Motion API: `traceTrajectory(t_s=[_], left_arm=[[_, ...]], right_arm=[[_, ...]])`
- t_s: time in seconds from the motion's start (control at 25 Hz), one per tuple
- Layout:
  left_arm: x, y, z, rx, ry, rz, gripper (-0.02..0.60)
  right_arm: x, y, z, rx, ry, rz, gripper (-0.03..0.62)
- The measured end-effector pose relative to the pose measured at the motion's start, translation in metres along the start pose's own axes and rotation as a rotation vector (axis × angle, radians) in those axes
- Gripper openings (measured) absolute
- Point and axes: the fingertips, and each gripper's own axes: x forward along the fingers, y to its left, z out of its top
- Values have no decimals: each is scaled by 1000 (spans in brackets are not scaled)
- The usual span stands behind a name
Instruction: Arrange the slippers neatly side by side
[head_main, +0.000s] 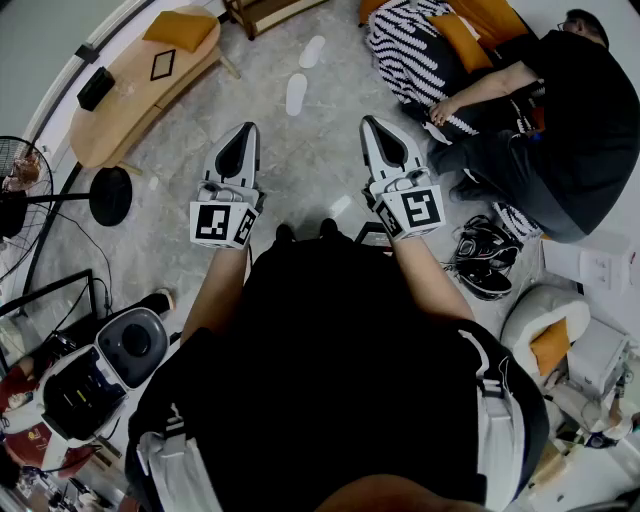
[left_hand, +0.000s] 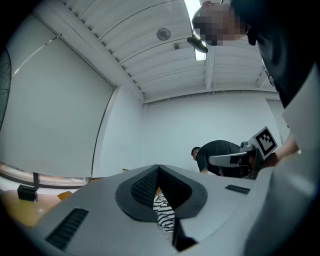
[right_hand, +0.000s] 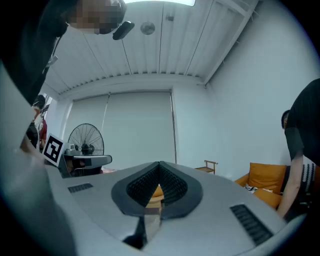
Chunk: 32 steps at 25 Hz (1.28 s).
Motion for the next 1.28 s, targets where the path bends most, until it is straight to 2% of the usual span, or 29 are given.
traceTrajectory(t_s=[0.32,0.6,1.04,1.28], left_arm=[[6,9,-6,-11,20,-13,14],[17,-2,-3,-7,31,-26,14],[38,-20,-12,-13,47,-3,14],[45,-7,-26,-14,67,4,13]], right_arm=[[17,9,-1,22,-12,43,31],[11,-5,1,64,-37,69,31],[5,-25,-14,73,-7,153,31],[23,-35,-29,74,16,135,31]])
